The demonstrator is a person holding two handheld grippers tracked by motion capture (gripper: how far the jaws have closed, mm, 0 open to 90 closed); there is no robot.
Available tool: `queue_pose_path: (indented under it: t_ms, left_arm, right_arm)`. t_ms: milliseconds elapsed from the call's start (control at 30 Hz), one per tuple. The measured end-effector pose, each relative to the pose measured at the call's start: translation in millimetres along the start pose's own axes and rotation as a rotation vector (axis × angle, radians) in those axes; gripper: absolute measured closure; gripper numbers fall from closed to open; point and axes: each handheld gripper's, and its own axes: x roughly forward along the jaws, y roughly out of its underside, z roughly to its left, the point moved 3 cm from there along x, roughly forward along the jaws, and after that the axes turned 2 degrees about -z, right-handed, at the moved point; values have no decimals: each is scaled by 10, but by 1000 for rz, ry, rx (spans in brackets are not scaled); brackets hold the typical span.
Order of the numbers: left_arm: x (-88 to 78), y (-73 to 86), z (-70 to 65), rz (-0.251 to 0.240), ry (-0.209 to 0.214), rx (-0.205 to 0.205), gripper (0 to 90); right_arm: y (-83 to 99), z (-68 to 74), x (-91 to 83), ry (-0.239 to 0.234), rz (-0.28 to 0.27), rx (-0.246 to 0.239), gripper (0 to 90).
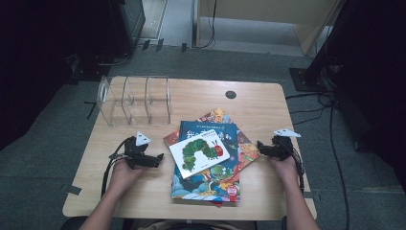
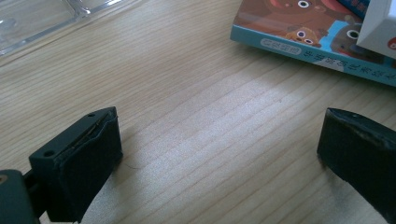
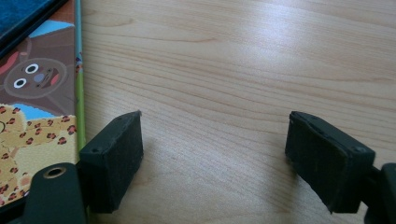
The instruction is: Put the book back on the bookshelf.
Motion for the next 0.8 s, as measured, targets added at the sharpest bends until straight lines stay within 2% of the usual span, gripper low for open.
queue_pose_path:
  t_ms: [533, 633, 667, 733, 800]
  left_arm:
    - [-1, 0, -2, 1, -3, -3, 0]
    - [-12, -9, -8, 16, -11, -8, 2]
    - [-31, -18, -5, 13, -13, -11, 32]
    - [-63, -24, 3, 6, -16, -15, 170]
    - [-73, -23, 1, 12, -8, -2, 177]
  right_arm:
    - [1, 2, -2, 0, -1, 0, 193]
    - [0, 1, -3, 0, 0, -2, 197]
    - [-1, 2, -4, -1, 1, -2, 203]
    - [-3, 5, -13, -1, 4, 3, 232]
    - [-8, 1, -25, -3, 7, -6, 276]
